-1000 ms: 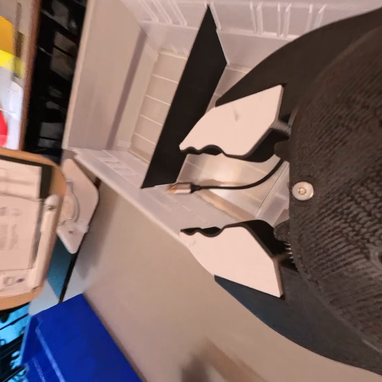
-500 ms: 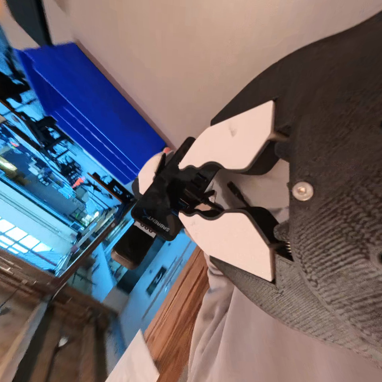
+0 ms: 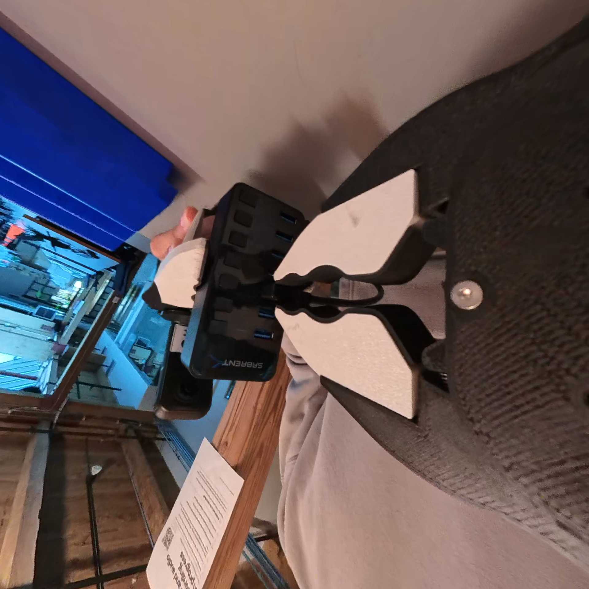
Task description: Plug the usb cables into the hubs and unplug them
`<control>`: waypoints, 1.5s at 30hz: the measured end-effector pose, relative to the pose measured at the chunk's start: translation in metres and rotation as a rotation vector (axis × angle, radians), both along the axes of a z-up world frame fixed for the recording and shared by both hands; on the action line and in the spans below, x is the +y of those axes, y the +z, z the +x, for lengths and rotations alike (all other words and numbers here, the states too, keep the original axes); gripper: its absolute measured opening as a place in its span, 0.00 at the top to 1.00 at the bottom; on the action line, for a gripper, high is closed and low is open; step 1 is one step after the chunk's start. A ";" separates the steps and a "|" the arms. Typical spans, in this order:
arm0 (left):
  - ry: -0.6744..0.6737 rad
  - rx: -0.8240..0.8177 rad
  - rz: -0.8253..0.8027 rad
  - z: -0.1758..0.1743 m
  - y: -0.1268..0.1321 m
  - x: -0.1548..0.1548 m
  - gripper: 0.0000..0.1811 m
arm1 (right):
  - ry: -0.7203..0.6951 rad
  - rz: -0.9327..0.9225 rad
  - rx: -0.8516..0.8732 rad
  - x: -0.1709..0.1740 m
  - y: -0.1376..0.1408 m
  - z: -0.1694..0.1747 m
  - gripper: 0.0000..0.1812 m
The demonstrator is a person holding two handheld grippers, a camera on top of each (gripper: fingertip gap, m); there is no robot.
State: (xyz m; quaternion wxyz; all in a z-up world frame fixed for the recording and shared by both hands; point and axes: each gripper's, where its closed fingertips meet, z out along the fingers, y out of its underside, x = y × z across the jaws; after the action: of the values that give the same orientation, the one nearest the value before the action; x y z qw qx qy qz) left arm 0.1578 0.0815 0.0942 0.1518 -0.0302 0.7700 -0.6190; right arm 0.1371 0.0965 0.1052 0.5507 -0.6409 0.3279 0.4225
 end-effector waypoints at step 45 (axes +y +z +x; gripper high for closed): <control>0.035 0.203 -0.229 0.012 0.021 0.008 0.67 | -0.876 -0.682 -0.316 -0.333 -0.057 0.145 0.82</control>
State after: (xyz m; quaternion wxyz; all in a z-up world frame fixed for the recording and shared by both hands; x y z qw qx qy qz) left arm 0.1702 0.0897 0.1151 0.0794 -0.1231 0.7050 -0.6939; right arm 0.2818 -0.2363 0.0487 0.4786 -0.6421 0.5941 -0.0753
